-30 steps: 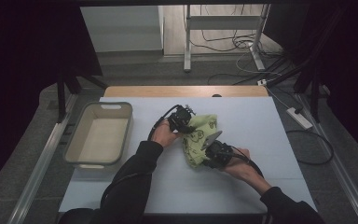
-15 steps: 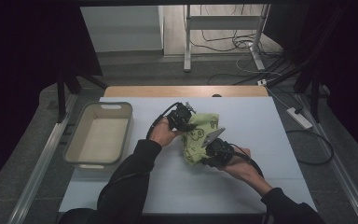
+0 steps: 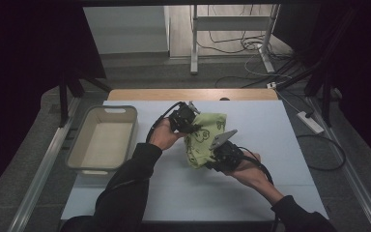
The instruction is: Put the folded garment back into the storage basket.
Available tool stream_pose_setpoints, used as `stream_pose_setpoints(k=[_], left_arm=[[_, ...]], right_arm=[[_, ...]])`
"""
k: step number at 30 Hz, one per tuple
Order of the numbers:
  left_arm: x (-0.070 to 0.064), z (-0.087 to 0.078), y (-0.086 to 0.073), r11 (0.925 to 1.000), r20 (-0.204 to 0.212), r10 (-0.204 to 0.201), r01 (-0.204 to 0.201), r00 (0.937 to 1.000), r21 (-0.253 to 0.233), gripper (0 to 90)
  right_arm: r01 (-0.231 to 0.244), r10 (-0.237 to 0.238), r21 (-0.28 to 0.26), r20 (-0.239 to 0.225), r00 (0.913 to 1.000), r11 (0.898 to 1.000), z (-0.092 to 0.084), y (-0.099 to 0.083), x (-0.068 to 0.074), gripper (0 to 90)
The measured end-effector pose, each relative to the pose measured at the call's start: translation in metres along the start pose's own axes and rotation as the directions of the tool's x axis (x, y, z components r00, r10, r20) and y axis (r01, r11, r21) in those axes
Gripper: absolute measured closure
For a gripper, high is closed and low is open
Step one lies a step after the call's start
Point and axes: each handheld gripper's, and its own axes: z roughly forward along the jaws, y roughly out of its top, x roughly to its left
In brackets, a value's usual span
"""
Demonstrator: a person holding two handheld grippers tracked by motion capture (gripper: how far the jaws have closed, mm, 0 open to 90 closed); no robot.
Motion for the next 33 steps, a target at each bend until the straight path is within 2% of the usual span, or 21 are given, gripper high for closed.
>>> stream_pose_setpoints(k=[11, 19, 33], left_arm=[[0.002, -0.019, -0.002, 0.9998, -0.003, 0.009, -0.009, 1.0, -0.018, 70.2], [0.003, -0.031, -0.008, 0.9996, -0.01, 0.016, -0.016, 0.9998, -0.023, 70.1], [0.012, -0.052, -0.02, 0.9995, -0.03, 0.008, -0.009, 0.9995, -0.029, 70.0]], right_arm=[[0.018, -0.018, -0.044, -0.005, 0.9998, 0.999, -0.01, 0.01, 0.008, 76.0], [0.029, -0.03, -0.049, -0.017, 0.9994, 0.998, -0.011, 0.018, 0.015, 76.1], [0.036, -0.039, -0.07, -0.045, 0.9982, 0.997, -0.009, 0.038, 0.022, 76.1]])
